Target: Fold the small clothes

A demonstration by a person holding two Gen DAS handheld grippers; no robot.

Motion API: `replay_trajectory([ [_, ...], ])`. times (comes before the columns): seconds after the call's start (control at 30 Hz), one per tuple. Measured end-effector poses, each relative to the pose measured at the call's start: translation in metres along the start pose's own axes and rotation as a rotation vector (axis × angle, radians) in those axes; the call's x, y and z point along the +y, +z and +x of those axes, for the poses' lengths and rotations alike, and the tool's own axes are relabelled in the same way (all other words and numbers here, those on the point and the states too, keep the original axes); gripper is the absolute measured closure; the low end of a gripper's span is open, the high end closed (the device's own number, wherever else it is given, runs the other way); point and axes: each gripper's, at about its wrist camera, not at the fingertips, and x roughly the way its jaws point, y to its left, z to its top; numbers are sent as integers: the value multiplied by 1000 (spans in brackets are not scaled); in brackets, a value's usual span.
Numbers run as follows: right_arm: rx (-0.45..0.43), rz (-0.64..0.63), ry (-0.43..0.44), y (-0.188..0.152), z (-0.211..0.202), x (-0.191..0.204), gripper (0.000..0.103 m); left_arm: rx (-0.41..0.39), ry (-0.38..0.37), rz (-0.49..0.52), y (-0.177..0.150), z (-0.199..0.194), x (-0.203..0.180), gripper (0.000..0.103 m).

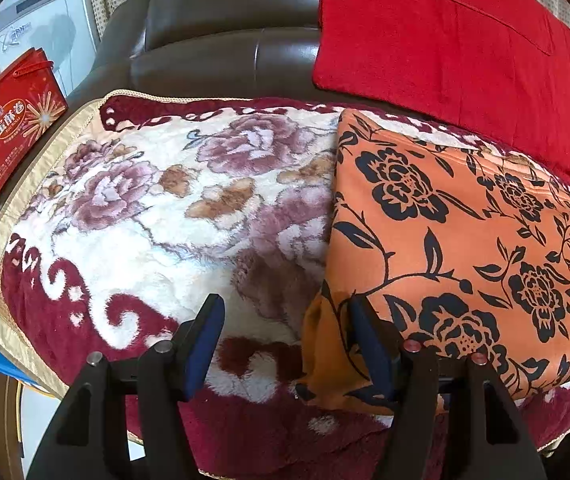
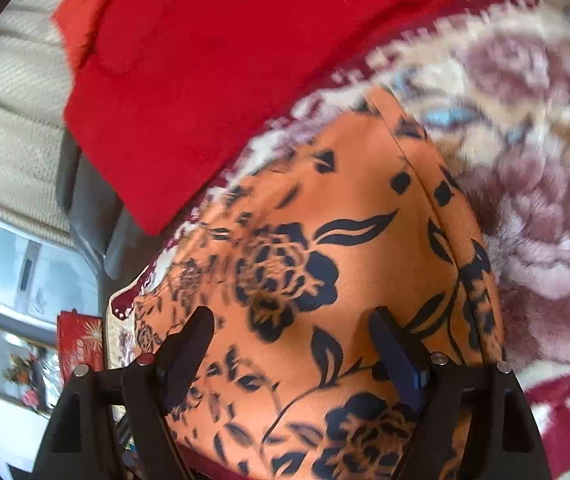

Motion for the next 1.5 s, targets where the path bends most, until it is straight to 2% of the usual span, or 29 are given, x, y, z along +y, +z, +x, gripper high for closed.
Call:
replay_trajectory([
  [0.1,-37,-72,8,-15,-28,17,20,-2,2,-3,-1,-3,-1,37],
  [0.2,-67,-87,31,-37,-50,21,20,-2,1,-8,-3,-8,-3,37],
  [0.4,-70,-48,28,-79,-69,7,20,-32,-18,-15,-8,-25,-1,37],
  [0.63,-61,102,58,-124,-71,-36,20,-48,-47,-29,-10,-37,-3,37],
  [0.73,-53,165,64,-132,-68,-54,20,-54,-51,-11,-10,-40,-10,37],
  [0.9,-61,168,63,-131,-72,-57,19,-65,-85,-26,-11,-43,-16,37],
  [1.07,-71,172,30,-141,-90,-45,19,-71,-153,-54,-19,-41,-25,37],
  [1.2,-108,104,20,-161,-122,-23,19,-94,-205,-40,-17,-50,-37,37],
  [1.3,-118,121,8,-166,-130,-23,19,-119,-204,-17,-20,-57,-40,37],
  [1.5,-106,109,38,-168,-126,-15,19,-80,-168,9,-24,-58,-42,37],
])
